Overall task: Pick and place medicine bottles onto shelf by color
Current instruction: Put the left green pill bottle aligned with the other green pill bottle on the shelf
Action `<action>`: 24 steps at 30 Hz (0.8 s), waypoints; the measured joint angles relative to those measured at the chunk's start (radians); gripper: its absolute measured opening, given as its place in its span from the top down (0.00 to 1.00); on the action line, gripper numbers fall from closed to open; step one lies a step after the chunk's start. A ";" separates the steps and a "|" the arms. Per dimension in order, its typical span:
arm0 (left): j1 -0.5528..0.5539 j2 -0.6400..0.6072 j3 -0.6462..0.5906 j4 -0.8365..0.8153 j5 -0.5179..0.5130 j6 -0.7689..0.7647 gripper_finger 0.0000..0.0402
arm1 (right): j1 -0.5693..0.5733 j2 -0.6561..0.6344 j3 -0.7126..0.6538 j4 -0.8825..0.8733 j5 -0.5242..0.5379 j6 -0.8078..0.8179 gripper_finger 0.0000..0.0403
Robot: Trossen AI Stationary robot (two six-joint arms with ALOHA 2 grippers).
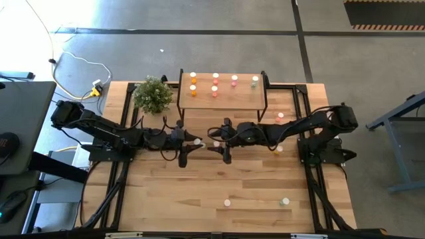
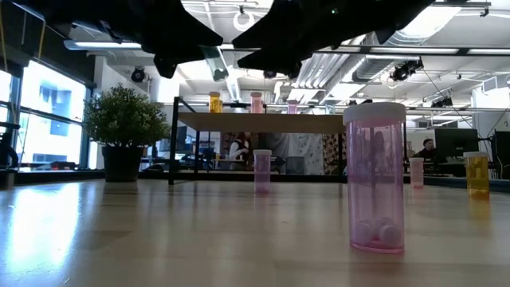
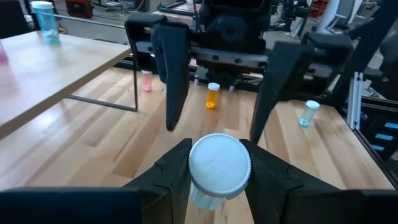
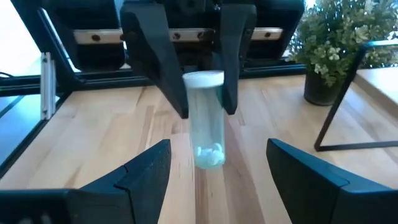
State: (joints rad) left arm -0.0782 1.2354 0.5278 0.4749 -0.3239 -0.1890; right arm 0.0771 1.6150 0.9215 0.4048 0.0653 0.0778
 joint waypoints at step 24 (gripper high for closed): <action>0.000 0.000 0.000 -0.004 0.025 0.000 0.71 | -0.002 0.144 0.110 0.021 -0.048 0.037 0.36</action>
State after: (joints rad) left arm -0.0780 1.2358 0.5278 0.4706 -0.2985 -0.1886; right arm 0.0746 1.7588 1.0317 0.4259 0.0177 0.1150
